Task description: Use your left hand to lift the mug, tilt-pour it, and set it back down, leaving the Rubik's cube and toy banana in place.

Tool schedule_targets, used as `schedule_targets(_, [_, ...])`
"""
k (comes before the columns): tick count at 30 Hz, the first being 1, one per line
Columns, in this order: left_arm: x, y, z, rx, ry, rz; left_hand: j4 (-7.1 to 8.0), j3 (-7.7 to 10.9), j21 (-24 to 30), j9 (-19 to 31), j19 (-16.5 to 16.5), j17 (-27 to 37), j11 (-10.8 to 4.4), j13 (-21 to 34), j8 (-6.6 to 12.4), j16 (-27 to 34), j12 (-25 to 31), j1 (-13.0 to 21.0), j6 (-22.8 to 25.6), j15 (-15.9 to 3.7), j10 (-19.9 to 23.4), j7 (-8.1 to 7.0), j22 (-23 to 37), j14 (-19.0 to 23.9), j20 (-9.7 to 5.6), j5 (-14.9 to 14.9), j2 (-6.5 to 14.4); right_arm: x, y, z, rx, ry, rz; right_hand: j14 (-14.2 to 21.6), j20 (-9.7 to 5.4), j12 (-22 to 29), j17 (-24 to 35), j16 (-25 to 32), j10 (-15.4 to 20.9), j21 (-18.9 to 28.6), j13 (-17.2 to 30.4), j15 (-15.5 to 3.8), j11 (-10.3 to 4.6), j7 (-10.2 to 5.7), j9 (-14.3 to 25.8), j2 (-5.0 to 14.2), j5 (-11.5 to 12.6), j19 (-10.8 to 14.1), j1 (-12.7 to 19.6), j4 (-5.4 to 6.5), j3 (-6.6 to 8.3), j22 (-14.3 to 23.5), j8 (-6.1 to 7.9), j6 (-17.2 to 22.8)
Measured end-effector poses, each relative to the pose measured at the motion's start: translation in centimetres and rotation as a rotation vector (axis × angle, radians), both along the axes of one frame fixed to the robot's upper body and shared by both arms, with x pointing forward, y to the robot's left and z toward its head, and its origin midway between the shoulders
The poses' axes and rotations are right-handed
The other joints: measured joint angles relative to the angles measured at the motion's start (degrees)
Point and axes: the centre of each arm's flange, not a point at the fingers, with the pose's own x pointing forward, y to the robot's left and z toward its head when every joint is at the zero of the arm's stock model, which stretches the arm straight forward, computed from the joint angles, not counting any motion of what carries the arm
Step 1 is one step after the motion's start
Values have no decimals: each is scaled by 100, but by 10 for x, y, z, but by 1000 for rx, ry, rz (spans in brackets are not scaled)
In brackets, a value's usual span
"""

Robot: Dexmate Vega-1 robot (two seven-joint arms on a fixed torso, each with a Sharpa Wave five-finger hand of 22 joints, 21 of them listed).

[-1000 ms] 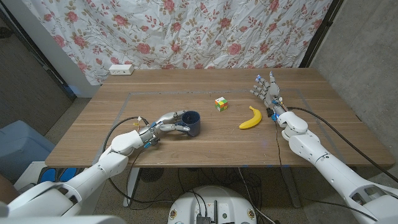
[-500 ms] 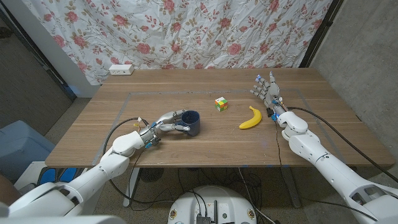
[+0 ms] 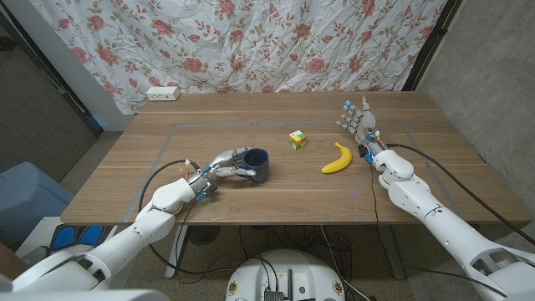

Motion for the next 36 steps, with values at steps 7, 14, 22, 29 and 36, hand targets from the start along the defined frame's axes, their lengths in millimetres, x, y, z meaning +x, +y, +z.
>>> schedule_targets(7, [-6, 0, 3, -24, -7, 9, -21, -72, 44, 0, 53, 42, 15, 1, 15, 49, 20, -1, 32, 30, 15, 30, 28, 32, -53, 0, 1, 0, 0, 0, 0, 0, 0, 0, 0, 0, 0, 0, 0, 0, 0, 0, 0, 0, 0, 0, 0, 0, 0, 0, 0, 0, 0, 0])
schedule_targets(14, [-12, 3, 6, -48, -15, 19, -7, -150, 44, 0, 83, 75, 19, 2, 16, 105, 72, -2, 51, 0, 19, 12, 27, 62, -83, -1, 2, 0, 0, 0, 0, 0, 0, 0, 0, 0, 0, 0, 0, 0, 0, 0, 0, 0, 0, 0, 0, 0, 0, 0, 0, 0, 0, 0])
schedule_targets(22, [-18, 8, 11, -69, -24, 37, -7, -230, 44, 0, 102, 138, 30, 5, 20, 152, 73, -3, 93, 30, 31, 53, 27, 92, -103, -1, 3, 0, 0, 0, 0, 0, 0, 0, 0, 0, 0, 0, 0, 0, 0, 0, 0, 0, 0, 0, 0, 0, 0, 0, 0, 0, 0, 0])
schedule_targets(29, [-23, 15, 17, -77, -39, 58, -1, -300, 44, 0, 102, 153, 91, 55, 20, 230, 117, -10, 136, 8, 92, 94, 27, 154, -102, -1, 10, 0, 0, 0, 0, 0, 0, 0, 0, 0, 0, 0, 0, 0, 0, 0, 0, 0, 0, 0, 0, 0, 0, 0, 0, 0, 0, 0])
schedule_targets(36, [-28, 22, 22, -74, -56, 83, -14, -378, 44, 0, 153, 232, 111, 58, 21, 276, 160, -10, 165, 29, 112, 85, 26, 175, -113, -1, 10, 0, 0, 0, 0, 0, 0, 0, 0, 0, 0, 0, 0, 0, 0, 0, 0, 0, 0, 0, 0, 0, 0, 0, 0, 0, 0, 0])
